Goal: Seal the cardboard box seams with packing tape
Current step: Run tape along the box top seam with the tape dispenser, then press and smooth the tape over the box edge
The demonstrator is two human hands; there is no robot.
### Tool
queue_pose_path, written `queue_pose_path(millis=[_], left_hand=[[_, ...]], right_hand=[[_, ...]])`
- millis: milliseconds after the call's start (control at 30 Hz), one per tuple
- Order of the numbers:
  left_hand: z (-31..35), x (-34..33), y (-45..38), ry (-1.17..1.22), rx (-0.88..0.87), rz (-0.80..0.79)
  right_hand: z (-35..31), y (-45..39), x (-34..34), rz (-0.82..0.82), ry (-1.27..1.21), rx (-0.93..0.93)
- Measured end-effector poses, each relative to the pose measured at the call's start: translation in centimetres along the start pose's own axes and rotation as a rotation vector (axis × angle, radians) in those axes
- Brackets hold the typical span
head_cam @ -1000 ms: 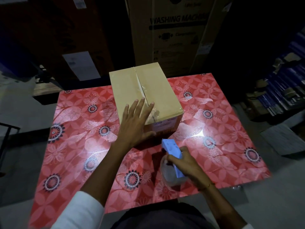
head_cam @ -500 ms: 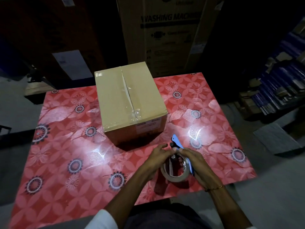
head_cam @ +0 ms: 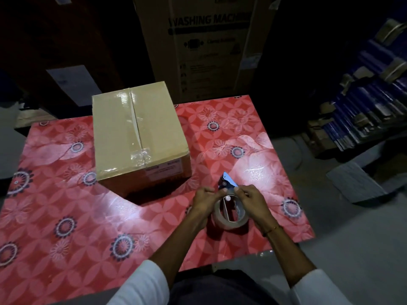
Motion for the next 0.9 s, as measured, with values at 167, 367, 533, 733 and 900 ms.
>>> queue_pose_path(millis=[167,367,533,733,900], left_hand=[[0.1,-1.0,-1.1,-0.055,-0.064,0.049],[0.0,-0.7,-1.5,-0.121,-0.103,0.051],[0.8,0.3,-1.2,-0.194,-0.169,0.061],[0.8,8.3,-0.6,-0.090,-0.172,0.315],[0.7,19.1,1.9,0.075,-0.195,0.853]], right_hand=[[-0.4,-1.8,0.2,0.008,0.207,0.057],[-0.3,-2.5,-0.2,-0.002,0.260,0.045],[-0.7,-2.8,-0.2,-0.041,0.302,0.033],[-5.8,-3.4,-1.7,-0.030,0.187,0.215],[-11.8,-3.5,-6.4,-0.149,0.007,0.373]])
Point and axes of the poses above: each hand's wrist, its own y-axis away from the middle knuckle, its own x-axis out of the back of the hand, z = x × y, the point moved 5 cm from there along -y, towards the middle knuckle, and after that the axes turned 2 degrees about z, right-handed, at the moved point
